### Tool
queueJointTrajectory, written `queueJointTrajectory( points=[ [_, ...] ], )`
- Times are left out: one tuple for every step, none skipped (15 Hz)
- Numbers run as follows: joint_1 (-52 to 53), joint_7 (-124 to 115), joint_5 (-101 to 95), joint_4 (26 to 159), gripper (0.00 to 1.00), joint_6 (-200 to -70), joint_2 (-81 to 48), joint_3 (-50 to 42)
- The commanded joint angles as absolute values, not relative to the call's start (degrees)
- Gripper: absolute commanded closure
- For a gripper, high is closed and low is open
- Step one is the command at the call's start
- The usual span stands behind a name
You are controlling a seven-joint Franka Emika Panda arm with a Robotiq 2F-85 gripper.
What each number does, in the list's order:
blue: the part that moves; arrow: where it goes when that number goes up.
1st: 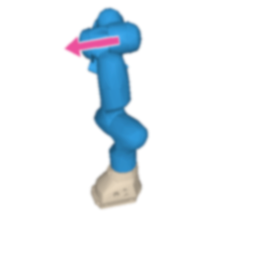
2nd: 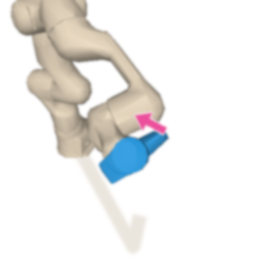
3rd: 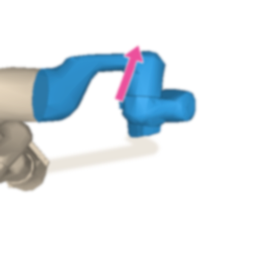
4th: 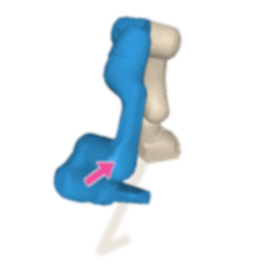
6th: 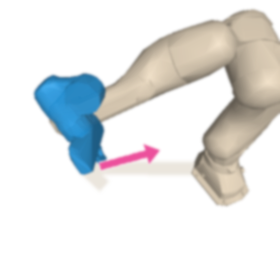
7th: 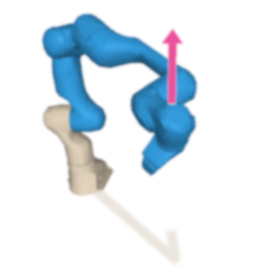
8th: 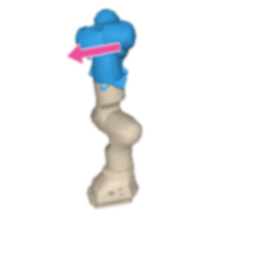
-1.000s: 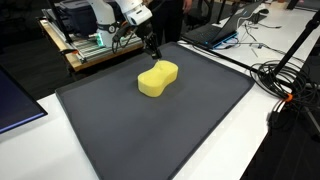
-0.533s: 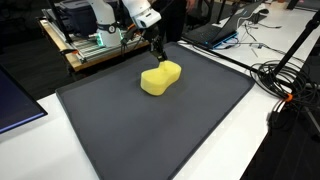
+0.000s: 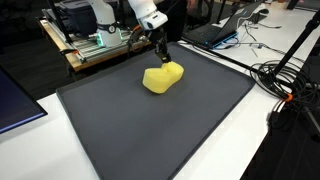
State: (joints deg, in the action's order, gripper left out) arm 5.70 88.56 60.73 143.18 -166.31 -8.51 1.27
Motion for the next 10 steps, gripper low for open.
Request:
queueJointTrajectory(
  points=[
    [6.74, 89.16, 62.80, 139.69, 0.97, -166.67, -14.17, 3.20],
    [6.75, 89.02, 62.58, 139.57, 0.97, -166.73, -14.37, 3.30],
    [6.80, 88.79, 62.27, 139.52, 0.97, -166.90, -14.56, 3.36],
    [6.76, 88.84, 62.23, 139.39, 0.97, -166.88, -14.70, 3.46],
    [6.73, 88.76, 62.09, 139.18, 0.97, -166.91, -15.02, 3.48],
    [6.71, 88.67, 61.92, 138.97, 0.97, -166.89, -15.29, 3.50],
    [6.73, 88.62, 61.82, 138.78, 0.97, -166.88, -15.49, 3.55],
    [6.81, 88.47, 61.67, 138.68, 0.97, -166.99, -15.65, 3.59],
    [6.86, 88.43, 61.59, 138.53, 0.97, -166.99, -15.80, 3.67],
    [6.88, 88.35, 61.49, 138.39, 0.97, -166.93, -15.93, 3.73]
  ],
)
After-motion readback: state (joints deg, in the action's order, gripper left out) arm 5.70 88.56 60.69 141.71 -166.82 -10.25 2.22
